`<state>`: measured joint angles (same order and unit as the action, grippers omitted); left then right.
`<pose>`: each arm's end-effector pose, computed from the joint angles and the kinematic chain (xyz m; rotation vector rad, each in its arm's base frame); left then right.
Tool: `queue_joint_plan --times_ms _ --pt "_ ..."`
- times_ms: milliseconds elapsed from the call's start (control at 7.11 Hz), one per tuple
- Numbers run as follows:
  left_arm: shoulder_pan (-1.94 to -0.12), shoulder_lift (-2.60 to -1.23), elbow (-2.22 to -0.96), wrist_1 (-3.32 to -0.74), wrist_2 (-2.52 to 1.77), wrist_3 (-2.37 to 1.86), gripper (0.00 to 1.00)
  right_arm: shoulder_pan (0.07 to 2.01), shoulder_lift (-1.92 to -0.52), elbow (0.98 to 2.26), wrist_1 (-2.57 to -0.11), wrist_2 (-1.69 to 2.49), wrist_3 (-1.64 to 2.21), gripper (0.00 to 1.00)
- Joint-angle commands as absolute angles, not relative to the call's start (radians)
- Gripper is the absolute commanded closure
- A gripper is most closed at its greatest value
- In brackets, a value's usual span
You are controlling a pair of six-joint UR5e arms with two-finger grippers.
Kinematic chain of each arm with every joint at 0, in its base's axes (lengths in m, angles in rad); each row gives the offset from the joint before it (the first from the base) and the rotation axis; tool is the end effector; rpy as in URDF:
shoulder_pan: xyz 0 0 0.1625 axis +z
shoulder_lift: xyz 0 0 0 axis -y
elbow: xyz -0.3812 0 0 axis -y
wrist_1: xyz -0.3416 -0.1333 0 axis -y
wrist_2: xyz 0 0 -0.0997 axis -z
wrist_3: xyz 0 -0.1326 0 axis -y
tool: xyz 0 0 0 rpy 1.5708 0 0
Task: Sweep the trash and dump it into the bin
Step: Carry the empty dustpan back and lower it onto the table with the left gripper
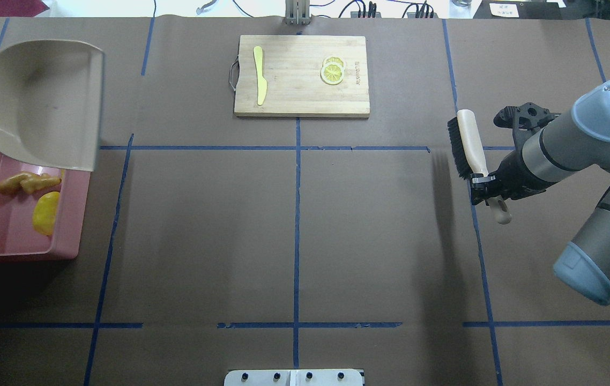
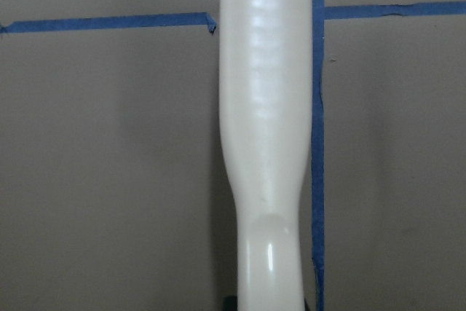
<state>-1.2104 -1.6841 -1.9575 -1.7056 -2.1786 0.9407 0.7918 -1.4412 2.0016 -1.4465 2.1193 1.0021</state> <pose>0.1181 -0.4767 0.4060 0.8282 0.4228 1.4078 -0.2968 -0.3919 0.3835 0.0102 -0.8486 0.0218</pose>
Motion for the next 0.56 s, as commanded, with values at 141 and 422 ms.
queue_joint_plan --times_ms 141,422 --pt "-0.846 -1.795 -1.942 -1.669 -2.04 0.764 1.0 0.787 -1.434 2.005 -1.447 2.064 1.003 1.0" --pt "-0.717 -1.894 -1.863 -1.672 -2.028 0.539 1.0 0.773 -1.433 2.0 -1.448 2.045 1.003 1.0"
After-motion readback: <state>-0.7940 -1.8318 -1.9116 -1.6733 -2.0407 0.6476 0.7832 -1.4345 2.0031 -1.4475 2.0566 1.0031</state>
